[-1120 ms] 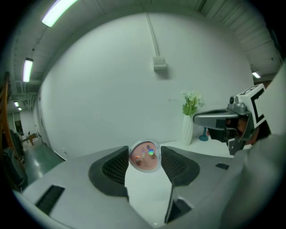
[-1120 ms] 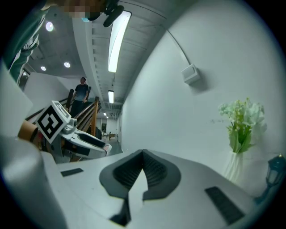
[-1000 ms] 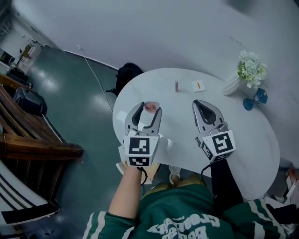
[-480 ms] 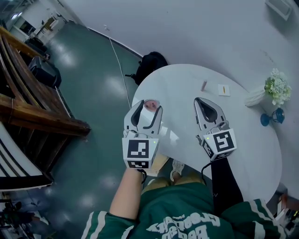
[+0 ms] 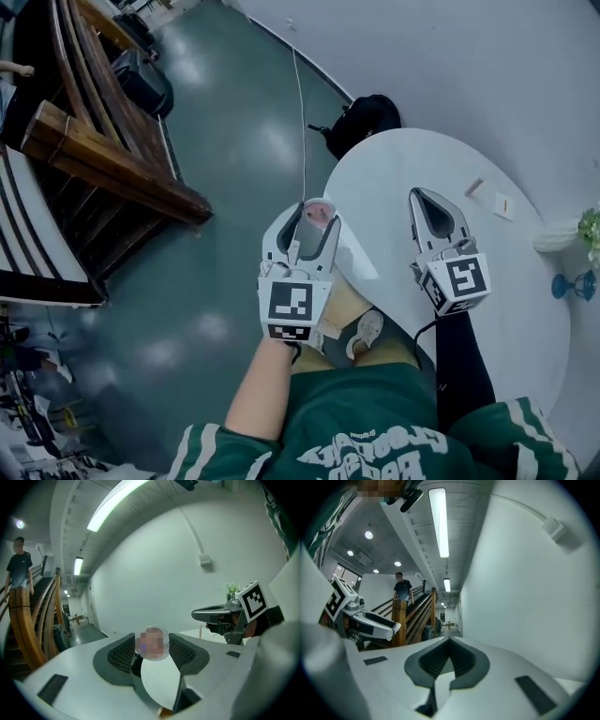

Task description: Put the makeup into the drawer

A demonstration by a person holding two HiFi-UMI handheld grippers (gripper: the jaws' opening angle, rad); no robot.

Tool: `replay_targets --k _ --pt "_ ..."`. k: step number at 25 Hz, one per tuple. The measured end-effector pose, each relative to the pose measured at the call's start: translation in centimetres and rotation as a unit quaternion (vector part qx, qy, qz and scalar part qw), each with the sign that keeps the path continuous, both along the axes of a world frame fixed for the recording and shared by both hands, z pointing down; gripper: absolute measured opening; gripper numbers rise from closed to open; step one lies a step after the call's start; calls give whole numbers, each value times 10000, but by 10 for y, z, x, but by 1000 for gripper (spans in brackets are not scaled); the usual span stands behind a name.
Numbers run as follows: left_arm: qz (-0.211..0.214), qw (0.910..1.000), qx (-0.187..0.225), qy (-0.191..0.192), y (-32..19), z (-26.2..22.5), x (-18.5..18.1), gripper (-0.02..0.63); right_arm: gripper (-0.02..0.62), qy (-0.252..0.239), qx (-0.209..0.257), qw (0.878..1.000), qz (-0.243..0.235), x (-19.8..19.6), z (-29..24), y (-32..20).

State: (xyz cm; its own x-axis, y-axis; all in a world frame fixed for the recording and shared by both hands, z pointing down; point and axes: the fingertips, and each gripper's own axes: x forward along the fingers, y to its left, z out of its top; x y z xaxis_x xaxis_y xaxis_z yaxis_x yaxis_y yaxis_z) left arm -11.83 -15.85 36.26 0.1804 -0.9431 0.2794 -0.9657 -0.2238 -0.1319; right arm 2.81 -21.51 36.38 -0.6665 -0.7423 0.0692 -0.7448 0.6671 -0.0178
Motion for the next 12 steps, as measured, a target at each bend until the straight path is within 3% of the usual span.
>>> replay_targets --k 6,12 --pt "-249 9995 -187 -44 23 15 -43 230 3 115 -13 9995 -309 -49 5 3" --pt "281 9942 -990 -324 40 81 -49 230 3 288 -115 9987 -400 -68 22 6"
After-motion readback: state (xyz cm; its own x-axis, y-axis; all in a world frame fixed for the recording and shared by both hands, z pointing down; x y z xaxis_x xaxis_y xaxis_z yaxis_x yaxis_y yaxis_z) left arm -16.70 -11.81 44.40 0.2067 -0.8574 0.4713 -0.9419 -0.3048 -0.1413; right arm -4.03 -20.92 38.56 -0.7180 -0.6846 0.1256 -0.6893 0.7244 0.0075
